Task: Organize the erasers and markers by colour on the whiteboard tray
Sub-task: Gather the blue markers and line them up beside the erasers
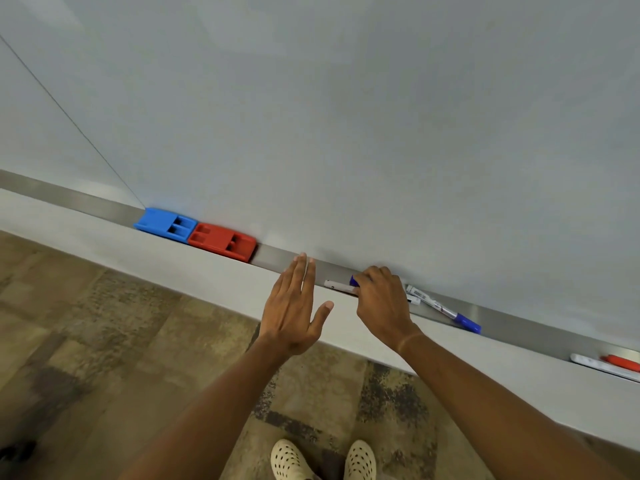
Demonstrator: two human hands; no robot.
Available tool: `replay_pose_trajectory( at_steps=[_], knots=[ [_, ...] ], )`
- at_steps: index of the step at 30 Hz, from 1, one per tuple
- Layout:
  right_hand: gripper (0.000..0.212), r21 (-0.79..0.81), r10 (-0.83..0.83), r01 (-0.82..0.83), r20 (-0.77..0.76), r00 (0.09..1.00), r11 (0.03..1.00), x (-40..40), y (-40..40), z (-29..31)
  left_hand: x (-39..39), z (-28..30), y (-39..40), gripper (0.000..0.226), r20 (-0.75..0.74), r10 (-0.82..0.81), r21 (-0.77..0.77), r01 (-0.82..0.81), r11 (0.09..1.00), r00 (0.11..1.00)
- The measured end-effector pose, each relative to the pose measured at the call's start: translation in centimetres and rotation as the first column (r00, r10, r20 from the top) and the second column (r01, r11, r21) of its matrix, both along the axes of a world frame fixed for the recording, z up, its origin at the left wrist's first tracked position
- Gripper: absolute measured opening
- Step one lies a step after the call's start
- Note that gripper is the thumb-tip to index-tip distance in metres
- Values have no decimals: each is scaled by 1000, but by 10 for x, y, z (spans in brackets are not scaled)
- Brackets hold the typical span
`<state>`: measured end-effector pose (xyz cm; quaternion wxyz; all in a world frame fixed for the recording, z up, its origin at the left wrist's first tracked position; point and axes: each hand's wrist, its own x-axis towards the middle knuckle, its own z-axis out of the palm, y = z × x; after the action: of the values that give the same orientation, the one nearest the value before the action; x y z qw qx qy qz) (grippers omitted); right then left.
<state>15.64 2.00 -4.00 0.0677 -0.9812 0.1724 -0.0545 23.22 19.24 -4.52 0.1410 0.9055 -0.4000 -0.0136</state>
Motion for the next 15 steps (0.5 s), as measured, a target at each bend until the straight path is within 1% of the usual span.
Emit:
replay_pose_trajectory(
  at_steps=[4,7,11,15],
  knots=[
    [30,32,7,-5,-73,997,999,-7,-11,5,-7,-2,-3,82,-5,30,20,-30,999,1000],
    [28,64,-1,8,-111,994,998,-11,-19,5,-8,-4,-9,81,-21,22,33,-21,999,1000],
    [23,65,-11,20,-139,990,998,-8,-23,9,-5,-6,-17,82,-33,-3,41,4,999,999],
    [22,78,-24,34,-129,991,996,-7,-24,11,-4,-7,-21,85,-64,-24,22,26,999,998]
  ],
)
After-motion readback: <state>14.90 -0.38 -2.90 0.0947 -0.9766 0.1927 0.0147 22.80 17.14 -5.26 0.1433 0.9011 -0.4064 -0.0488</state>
